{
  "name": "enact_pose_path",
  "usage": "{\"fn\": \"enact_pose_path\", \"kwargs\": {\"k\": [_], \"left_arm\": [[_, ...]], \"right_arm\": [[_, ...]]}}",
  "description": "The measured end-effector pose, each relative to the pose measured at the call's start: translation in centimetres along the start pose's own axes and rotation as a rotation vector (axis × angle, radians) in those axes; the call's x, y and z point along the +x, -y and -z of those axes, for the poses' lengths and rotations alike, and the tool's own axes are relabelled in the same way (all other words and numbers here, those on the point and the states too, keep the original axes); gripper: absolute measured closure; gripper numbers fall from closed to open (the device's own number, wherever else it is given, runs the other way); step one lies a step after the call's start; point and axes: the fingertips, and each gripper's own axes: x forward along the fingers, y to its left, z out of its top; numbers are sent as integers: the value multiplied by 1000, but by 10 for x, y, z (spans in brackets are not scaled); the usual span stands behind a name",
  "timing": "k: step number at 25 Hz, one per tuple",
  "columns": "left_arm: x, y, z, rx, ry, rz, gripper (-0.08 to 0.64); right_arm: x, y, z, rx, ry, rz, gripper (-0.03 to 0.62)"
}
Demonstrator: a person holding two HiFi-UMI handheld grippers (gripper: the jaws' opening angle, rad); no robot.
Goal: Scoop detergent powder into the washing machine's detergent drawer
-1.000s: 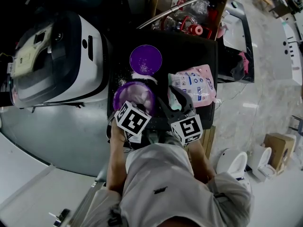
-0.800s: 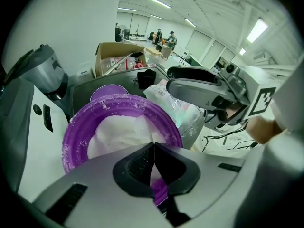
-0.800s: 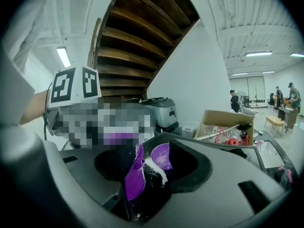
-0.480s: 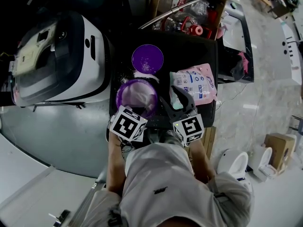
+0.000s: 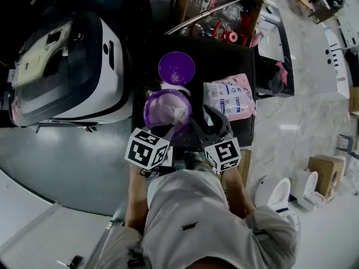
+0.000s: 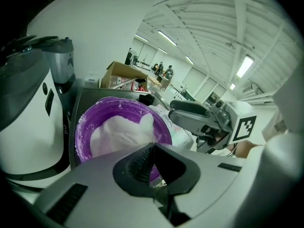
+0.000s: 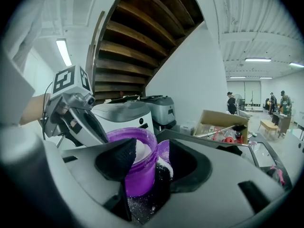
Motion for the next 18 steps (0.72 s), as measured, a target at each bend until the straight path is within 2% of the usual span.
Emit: {"fn": "enact_pose_path", "kwargs": {"k": [5, 10, 14, 18], "left_arm": [[-10, -5, 3, -28, 92, 14, 545], [-20, -15, 8, -55, 142, 35, 545], [-29, -17, 11, -92, 185, 86, 545], [-35, -19, 15, -90, 196, 110, 545]], "right_arm": [[-1, -22, 2, -18, -14, 19, 376], [-4, -39, 5, -23, -22, 52, 376], [-8, -52, 4, -23, -24, 81, 376], [-10, -64, 6, -18, -24, 104, 376]]}}
